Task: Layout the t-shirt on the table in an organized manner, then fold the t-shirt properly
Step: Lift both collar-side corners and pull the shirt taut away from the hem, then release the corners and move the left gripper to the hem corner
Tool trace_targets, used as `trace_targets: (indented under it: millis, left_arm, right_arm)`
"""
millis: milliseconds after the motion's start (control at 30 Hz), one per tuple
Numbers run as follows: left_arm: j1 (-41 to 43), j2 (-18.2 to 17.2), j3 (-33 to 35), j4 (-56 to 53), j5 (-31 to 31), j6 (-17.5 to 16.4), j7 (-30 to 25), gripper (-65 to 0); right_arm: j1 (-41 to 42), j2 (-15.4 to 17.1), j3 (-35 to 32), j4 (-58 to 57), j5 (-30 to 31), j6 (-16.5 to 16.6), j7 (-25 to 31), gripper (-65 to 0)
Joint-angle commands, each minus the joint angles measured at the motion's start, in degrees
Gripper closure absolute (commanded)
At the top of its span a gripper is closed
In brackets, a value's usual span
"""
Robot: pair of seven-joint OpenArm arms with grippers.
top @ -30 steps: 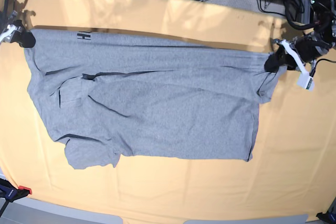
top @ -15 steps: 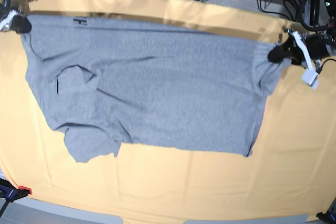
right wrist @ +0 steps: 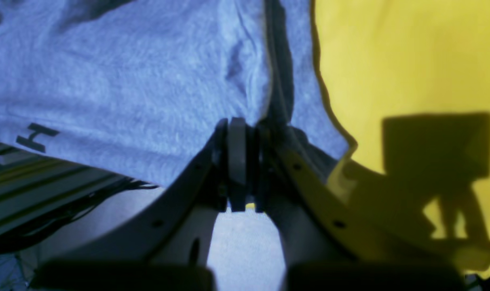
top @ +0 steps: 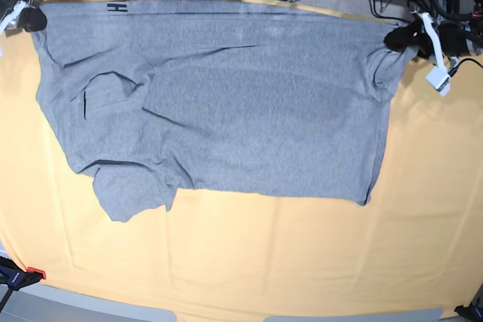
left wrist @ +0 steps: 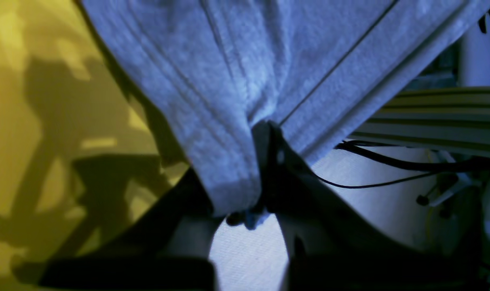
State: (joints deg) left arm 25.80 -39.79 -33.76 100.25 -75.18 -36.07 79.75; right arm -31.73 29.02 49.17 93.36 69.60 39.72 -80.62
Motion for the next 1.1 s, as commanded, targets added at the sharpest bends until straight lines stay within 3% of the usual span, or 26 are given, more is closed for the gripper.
trace_targets:
  millis: [0, 433, 467, 500, 600, 633, 700, 867, 1067]
  left_arm:
    - [-0.2, -1.6, -0.9, 0.6, 0.0, 0.0, 0.3, 0.0]
    - [1.3, -1.5, -0.9, 0.6, -4.9, 0.0, 0.3, 0.0]
    - [1.3, -1.5, -0.9, 0.6, -4.9, 0.0, 0.3, 0.0]
    - [1.3, -1.5, -0.9, 0.6, -4.9, 0.3, 0.3, -0.5]
    - [1.3, -2.1, -0.9, 0.6, -5.6, 2.8, 0.3, -29.1]
    - [1.3, -2.4, -0.9, 0.6, -6.3, 3.1, 0.3, -38.6]
    - [1.1, -3.5, -0.9, 0.6, -7.9, 3.1, 0.3, -49.3]
    - [0.4, -6.1, -1.5, 0.7, -9.6, 2.1, 0.3, -49.4]
    - [-6.8, -5.0, -9.3, 0.6, -8.5, 0.7, 0.3, -49.4]
  right_arm:
    - [-0.6, 1.8, 0.8, 0.7, -1.1, 0.3, 0.6, 0.0]
    - [-0.8, 1.8, 0.8, 0.7, -0.6, 0.3, 0.6, 0.0]
    - [-0.8, 1.8, 0.8, 0.7, -0.4, 0.3, 0.6, -1.3]
    - [-0.8, 1.9, 0.8, 0.7, -0.5, 0.3, 0.6, -8.2]
    - [-0.8, 2.6, 0.8, 0.7, -0.4, 0.3, 0.6, -31.5]
    - [-0.8, 3.1, 0.8, 0.7, -0.3, 0.3, 0.6, -33.3]
    - [-0.8, 4.3, 0.8, 0.7, 1.8, 0.3, 0.6, -33.2]
    - [-0.8, 6.4, 1.0, 1.0, 4.9, 0.3, 0.6, -33.2]
    - [-0.6, 6.4, 2.8, 2.6, 9.9, 0.3, 0.6, -33.2]
